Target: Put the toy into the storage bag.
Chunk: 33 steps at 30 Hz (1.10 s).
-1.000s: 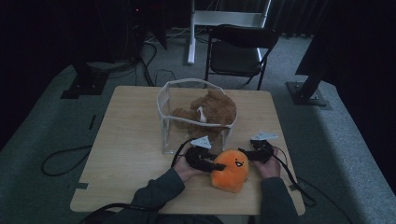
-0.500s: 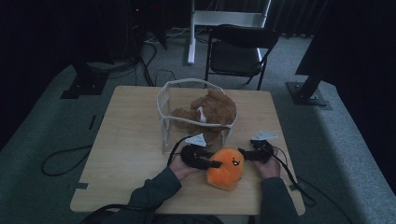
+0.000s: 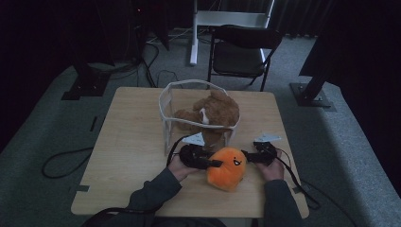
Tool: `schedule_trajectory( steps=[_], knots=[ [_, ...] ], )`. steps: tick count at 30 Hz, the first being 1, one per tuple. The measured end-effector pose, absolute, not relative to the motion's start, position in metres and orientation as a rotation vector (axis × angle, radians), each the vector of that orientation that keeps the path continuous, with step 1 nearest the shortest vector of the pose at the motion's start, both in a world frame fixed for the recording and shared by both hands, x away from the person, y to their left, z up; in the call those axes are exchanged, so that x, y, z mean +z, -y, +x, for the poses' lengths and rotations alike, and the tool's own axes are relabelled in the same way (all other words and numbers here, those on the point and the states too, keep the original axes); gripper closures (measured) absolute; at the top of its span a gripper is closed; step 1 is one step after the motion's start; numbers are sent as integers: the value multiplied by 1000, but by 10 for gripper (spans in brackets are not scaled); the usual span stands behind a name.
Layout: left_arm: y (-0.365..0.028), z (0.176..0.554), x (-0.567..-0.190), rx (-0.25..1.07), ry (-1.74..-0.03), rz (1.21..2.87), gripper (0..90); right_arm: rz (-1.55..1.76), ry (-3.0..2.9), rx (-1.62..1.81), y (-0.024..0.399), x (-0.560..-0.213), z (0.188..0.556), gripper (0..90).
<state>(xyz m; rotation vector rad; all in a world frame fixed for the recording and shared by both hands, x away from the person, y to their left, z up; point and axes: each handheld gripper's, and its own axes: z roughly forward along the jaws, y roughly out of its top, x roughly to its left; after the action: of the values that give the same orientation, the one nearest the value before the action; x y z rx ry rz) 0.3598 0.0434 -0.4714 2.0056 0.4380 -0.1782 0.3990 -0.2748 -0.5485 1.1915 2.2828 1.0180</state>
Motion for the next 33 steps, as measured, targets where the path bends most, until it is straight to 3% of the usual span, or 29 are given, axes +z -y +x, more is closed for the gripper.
schedule_trajectory(
  steps=[33],
  knots=[
    [-67, 364, -438, -143, -402, 1936, 631, 1192, -2283, 1019, 275, -548, 399, 254]
  ],
)
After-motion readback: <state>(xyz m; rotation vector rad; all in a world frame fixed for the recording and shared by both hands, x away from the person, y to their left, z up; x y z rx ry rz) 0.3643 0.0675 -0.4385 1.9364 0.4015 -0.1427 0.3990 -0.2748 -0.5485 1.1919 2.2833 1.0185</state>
